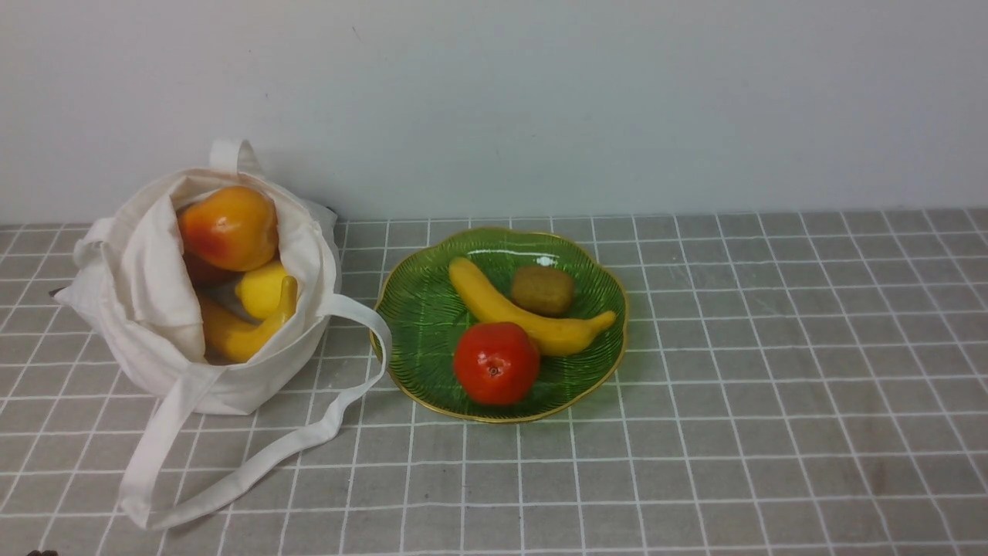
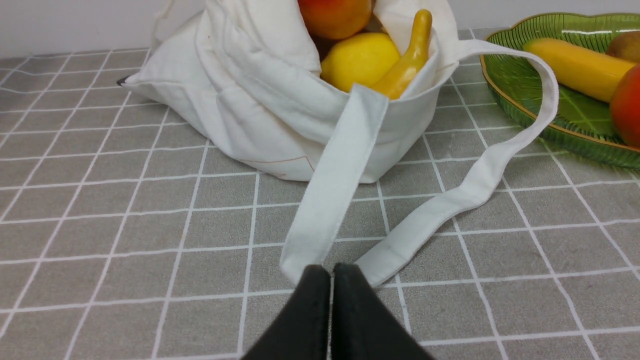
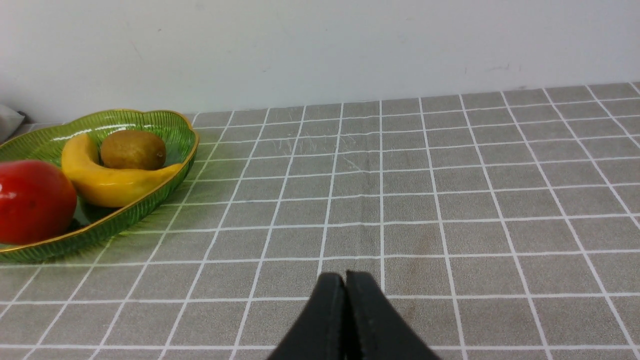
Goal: Take the fruit out of the bag on the grey coffee tablecloth and place them on the plate.
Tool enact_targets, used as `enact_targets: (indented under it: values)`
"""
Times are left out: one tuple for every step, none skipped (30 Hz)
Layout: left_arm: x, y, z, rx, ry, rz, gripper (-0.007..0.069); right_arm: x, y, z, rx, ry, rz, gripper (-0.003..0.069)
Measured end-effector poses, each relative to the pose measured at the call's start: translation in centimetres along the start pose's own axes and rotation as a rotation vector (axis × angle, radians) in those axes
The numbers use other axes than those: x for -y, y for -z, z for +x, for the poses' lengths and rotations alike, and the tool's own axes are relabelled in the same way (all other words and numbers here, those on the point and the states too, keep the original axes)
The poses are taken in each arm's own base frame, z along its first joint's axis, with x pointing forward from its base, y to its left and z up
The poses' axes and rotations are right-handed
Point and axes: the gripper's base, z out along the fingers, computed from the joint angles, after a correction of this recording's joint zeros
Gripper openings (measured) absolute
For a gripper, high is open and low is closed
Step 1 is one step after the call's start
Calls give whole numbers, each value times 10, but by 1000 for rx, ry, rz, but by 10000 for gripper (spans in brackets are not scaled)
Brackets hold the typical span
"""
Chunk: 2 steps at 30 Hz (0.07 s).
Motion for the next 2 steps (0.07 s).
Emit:
enact_targets:
  values:
    - [0,0,0,0,0,0,-8,0,0,0,0,0,0,-12]
    - [0,0,0,0,0,0,-8,0,0,0,0,0,0,-12]
